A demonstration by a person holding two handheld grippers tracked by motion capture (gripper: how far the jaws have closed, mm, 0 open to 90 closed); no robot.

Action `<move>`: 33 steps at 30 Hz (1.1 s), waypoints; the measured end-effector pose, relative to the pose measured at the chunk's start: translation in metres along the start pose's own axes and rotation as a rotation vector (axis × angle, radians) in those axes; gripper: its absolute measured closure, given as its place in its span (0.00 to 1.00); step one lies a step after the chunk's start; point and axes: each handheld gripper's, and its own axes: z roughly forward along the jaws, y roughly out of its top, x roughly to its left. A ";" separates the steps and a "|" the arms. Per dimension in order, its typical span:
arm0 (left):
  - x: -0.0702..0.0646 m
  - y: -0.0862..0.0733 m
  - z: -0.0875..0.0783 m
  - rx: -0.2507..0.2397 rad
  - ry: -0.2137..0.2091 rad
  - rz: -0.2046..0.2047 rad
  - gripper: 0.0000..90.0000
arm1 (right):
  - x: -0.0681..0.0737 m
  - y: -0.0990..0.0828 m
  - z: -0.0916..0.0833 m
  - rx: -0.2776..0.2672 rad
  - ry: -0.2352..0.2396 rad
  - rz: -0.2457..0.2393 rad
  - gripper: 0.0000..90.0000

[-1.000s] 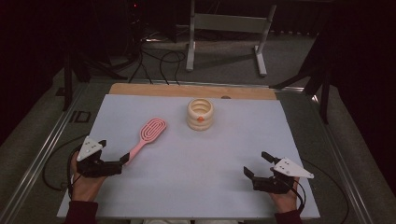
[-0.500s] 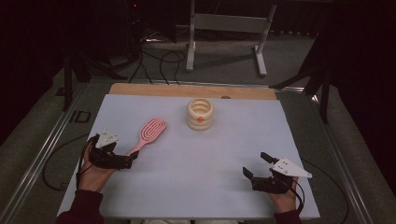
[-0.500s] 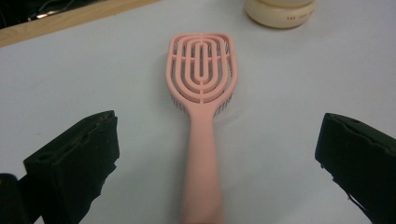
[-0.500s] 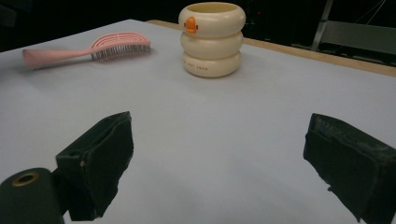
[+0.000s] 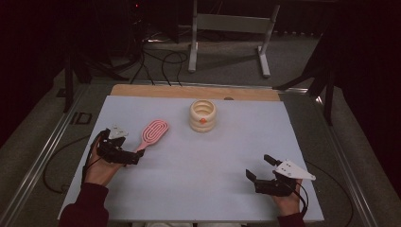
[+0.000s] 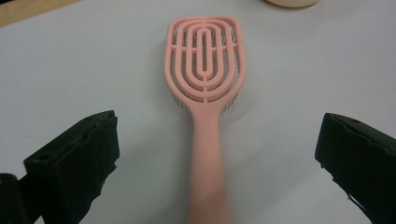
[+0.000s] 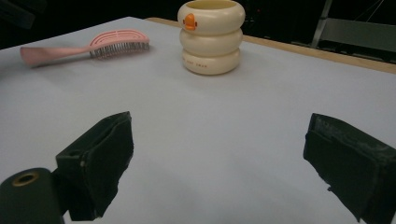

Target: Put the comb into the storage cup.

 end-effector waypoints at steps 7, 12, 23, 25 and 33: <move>0.000 0.005 0.010 0.036 -0.007 0.007 0.01 | 0.000 0.000 0.000 0.001 -0.001 0.000 0.09; 0.000 0.009 0.017 0.055 -0.009 0.015 0.01 | 0.000 0.000 0.000 0.001 -0.001 0.000 0.09; 0.001 0.016 0.032 0.105 -0.016 0.022 0.02 | 0.000 0.000 0.000 0.002 0.002 0.000 0.09; 0.002 0.017 0.035 0.120 -0.015 0.024 0.02 | 0.000 0.000 0.000 0.002 0.001 0.000 0.09; 0.005 0.017 0.048 0.178 -0.021 0.010 0.02 | 0.000 0.000 0.000 0.004 0.002 0.001 0.09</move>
